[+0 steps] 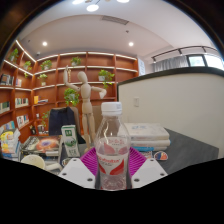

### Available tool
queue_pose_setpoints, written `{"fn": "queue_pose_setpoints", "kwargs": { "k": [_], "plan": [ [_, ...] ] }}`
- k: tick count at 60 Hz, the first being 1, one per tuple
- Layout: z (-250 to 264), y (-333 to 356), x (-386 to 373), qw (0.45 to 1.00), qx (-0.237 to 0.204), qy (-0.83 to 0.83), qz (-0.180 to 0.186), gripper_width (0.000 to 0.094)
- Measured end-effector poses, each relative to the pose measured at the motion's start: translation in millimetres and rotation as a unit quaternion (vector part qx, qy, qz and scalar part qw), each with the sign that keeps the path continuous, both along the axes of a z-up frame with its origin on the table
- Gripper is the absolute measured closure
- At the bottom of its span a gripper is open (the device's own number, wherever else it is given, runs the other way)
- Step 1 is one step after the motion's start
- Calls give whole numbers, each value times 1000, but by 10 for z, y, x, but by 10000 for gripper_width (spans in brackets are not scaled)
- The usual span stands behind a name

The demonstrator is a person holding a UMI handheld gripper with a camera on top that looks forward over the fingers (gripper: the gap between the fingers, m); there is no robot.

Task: Pour water

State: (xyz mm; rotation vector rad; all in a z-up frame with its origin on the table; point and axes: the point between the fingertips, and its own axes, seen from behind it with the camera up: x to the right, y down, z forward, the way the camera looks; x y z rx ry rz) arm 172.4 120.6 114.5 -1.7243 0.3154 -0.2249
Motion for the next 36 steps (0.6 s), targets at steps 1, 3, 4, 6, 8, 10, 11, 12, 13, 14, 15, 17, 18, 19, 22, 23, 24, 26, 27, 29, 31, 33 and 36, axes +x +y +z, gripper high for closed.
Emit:
{"fn": "queue_pose_setpoints", "kwargs": {
  "k": [1, 3, 4, 6, 8, 10, 11, 12, 13, 14, 15, 17, 18, 19, 22, 23, 24, 26, 27, 29, 31, 33, 36],
  "plan": [
    [12, -5, 4, 1000, 4, 2, 0, 548],
    [18, -22, 6, 1000, 6, 3, 1, 547],
    [16, -21, 2, 1000, 7, 4, 3, 549],
    [4, -22, 0, 1000, 5, 6, 4, 531],
    [1, -21, -1, 1000, 6, 6, 6, 519],
    [14, -26, 2, 1000, 8, 7, 6, 502],
    [14, -30, 4, 1000, 8, 8, 6, 485],
    [17, -31, 2, 1000, 8, 9, 7, 469],
    [17, -35, 2, 1000, 8, 10, 7, 461],
    [17, -37, 2, 1000, 7, 10, 7, 442],
    [16, -41, -1, 1000, 7, 11, 7, 422],
    [6, -37, -2, 1000, 5, 15, 6, 401],
    [-7, -47, -9, 1000, 4, 17, 6, 384],
    [-21, -52, -19, 1000, 1, 20, 8, 359],
    [-54, -91, -59, 1000, -7, 25, 15, 231],
    [-66, -109, -75, 999, -9, 27, 17, 191],
    [-81, -117, -95, 999, -10, 30, 20, 156],
    [-91, -180, -131, 999, -10, 36, 24, 100],
    [-96, -211, -153, 999, -9, 39, 26, 78],
    [-106, -283, -209, 999, -8, 43, 32, 58],
    [-119, -375, -265, 998, -9, 44, 39, 60],
    [-121, -464, -313, 998, -11, 43, 43, 59],
    [-127, -631, -384, 998, -14, 42, 49, 57]
  ]
}}
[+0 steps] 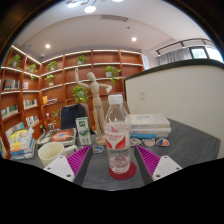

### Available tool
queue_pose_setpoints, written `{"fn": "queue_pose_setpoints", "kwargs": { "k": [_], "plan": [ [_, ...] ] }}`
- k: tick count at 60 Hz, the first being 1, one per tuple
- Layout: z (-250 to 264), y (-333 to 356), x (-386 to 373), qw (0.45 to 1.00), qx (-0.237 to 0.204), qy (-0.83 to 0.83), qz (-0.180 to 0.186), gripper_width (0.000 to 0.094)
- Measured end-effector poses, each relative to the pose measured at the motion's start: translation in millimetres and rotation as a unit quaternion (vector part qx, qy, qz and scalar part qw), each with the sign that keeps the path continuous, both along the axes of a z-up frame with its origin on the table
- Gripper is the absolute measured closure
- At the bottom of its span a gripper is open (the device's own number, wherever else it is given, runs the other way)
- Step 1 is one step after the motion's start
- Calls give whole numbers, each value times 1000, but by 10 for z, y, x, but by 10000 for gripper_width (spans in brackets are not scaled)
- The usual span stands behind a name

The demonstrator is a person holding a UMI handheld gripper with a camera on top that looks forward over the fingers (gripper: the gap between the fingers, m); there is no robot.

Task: Pour water

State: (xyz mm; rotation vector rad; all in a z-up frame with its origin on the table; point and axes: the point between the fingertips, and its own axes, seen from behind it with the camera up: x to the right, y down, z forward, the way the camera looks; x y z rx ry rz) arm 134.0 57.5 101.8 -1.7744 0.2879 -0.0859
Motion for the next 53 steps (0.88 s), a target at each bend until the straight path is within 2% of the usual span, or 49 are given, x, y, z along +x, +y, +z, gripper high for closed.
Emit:
{"fn": "queue_pose_setpoints", "kwargs": {
  "k": [26, 53],
  "plan": [
    [300, -1509, -689, 995, -27, -40, 91, 70],
    [396, -1921, -1175, 988, -18, -44, 144, 71]
  ]
}}
